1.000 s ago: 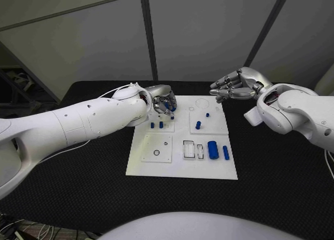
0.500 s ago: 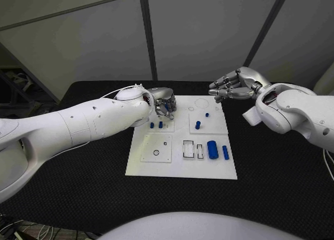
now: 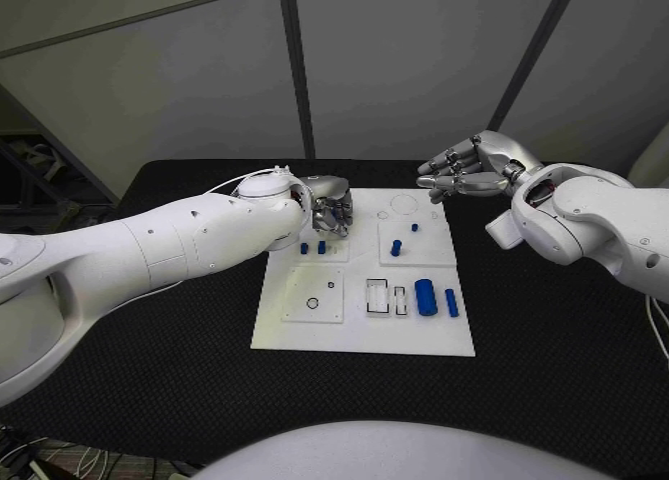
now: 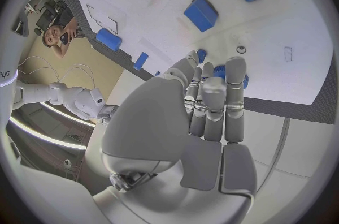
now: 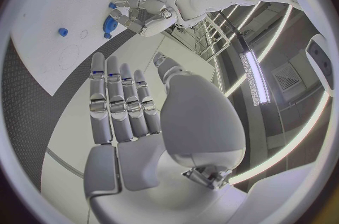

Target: Assemble the parts on the task board

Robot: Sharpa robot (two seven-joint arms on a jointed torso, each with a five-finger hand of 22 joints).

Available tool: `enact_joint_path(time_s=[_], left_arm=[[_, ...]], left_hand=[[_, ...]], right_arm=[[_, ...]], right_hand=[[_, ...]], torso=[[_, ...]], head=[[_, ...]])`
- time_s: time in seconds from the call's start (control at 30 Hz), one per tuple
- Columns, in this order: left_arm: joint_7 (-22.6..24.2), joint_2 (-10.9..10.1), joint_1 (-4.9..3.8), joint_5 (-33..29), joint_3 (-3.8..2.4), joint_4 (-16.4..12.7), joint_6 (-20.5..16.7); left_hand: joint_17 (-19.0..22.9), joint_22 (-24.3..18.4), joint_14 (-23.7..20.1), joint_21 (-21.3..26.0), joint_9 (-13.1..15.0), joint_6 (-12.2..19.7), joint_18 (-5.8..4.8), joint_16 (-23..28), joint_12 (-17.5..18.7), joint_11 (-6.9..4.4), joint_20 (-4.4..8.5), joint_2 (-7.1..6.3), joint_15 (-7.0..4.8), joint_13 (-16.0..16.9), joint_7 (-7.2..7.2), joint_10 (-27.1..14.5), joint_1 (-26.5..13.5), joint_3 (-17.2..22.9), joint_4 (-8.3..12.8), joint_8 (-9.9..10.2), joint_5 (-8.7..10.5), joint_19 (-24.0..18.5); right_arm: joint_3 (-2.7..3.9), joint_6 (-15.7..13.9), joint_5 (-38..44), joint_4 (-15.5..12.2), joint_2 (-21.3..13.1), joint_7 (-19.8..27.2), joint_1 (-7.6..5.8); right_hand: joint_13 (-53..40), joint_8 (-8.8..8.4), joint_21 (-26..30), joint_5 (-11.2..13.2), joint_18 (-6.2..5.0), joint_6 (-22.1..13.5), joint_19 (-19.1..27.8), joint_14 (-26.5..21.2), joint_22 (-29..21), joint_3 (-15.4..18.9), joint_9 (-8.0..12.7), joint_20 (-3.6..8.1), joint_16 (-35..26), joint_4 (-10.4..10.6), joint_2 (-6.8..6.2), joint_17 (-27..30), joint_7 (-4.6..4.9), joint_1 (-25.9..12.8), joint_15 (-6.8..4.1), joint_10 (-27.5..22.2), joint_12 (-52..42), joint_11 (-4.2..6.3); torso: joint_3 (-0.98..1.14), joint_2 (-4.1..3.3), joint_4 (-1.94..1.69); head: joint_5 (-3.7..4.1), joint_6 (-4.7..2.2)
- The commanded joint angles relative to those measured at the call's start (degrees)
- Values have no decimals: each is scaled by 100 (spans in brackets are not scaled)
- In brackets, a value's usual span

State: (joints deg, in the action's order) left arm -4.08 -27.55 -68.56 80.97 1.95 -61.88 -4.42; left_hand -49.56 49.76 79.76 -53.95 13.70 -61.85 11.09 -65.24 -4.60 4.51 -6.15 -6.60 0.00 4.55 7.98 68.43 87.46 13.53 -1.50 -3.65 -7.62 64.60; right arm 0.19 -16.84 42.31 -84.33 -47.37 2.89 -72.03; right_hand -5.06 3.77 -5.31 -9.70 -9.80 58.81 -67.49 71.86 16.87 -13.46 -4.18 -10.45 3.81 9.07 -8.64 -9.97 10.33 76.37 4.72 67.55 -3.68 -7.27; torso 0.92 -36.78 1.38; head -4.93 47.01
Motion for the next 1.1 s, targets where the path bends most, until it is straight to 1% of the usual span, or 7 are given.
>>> enact_joint_path(time_s=[0.03, 0.5, 0.63, 0.77, 0.93, 1.1], left_arm=[[-54, 22, -2, 57, -1, 26, 177], [-81, 97, 12, 57, 0, 110, 374], [-85, 121, 19, 57, 0, 148, 423], [-114, 140, 24, 57, 1, 183, 473], [-187, 152, 27, 57, 1, 200, 481], [-196, 142, 31, 59, 0, 191, 389]], left_hand=[[-22, 40, 40, -48, -16, -53, -177, -42, -11, 1, 11, 24, -14, -19, 2, 42, -35, 65, -8, -13, 33, 45], [-115, 255, 82, -244, -81, -99, -209, -174, -21, -9, 16, 29, -22, -68, 3, 111, -90, 247, 54, -11, 26, 119], [-136, 355, 100, -336, -110, -134, -223, -222, -30, -16, 23, 47, -30, -76, 2, 152, -96, 357, 106, -15, 9, 153], [-156, 462, 122, -435, -139, -178, -238, -269, -38, -25, 32, 78, -41, -79, -2, 195, -96, 489, 178, -18, -7, 189], [-172, 564, 142, -528, -159, -215, -253, -302, -45, -35, 41, 101, -50, -78, -8, 227, -112, 585, 231, -21, 24, 233], [-196, 707, 185, -662, -188, -272, -275, -351, -63, -50, 59, 134, -69, -75, -17, 288, -108, 760, 349, -23, 84, 301]], right_arm=[[4, -1, -6, -13, 5, 45, -11], [4, 4, -5, -11, 16, 47, -11], [4, 5, -5, -11, 20, 48, -11], [4, 4, -5, -11, 21, 48, -11], [4, 3, -5, -12, 22, 49, -11], [4, -2, -5, -14, 22, 53, -11]], right_hand=[[-6, -8, 37, -36, -57, -46, -17, -27, -5, 37, 0, -5, -26, -2, 51, 5, -12, -3, -7, -33, 7, -2], [-6, -8, 37, -36, -57, -46, -17, -27, -5, 37, 0, -5, -26, -2, 51, 5, -12, -3, -7, -33, 7, -2], [-6, -8, 37, -36, -57, -46, -17, -27, -5, 37, 0, -5, -26, -2, 51, 5, -12, -3, -7, -33, 7, -2], [-6, -8, 37, -36, -57, -46, -17, -27, -5, 37, 0, -5, -26, -2, 51, 5, -12, -3, -7, -33, 7, -2], [-6, -8, 37, -36, -57, -46, -17, -27, -5, 37, 0, -5, -26, -2, 51, 5, -12, -3, -7, -33, 7, -2], [-8, -6, 46, -40, -58, -44, -25, -28, -16, 41, -1, -6, -24, -2, 60, 10, -13, 5, -8, -32, 3, -1]], torso=[[1, 10, 1], [3, 4, 1], [0, 8, 0], [2, 10, -2], [1, 10, 0], [-1, 9, -3]], head=[[-2, 8], [10, 19], [13, 23], [17, 29], [20, 26], [25, 22]])
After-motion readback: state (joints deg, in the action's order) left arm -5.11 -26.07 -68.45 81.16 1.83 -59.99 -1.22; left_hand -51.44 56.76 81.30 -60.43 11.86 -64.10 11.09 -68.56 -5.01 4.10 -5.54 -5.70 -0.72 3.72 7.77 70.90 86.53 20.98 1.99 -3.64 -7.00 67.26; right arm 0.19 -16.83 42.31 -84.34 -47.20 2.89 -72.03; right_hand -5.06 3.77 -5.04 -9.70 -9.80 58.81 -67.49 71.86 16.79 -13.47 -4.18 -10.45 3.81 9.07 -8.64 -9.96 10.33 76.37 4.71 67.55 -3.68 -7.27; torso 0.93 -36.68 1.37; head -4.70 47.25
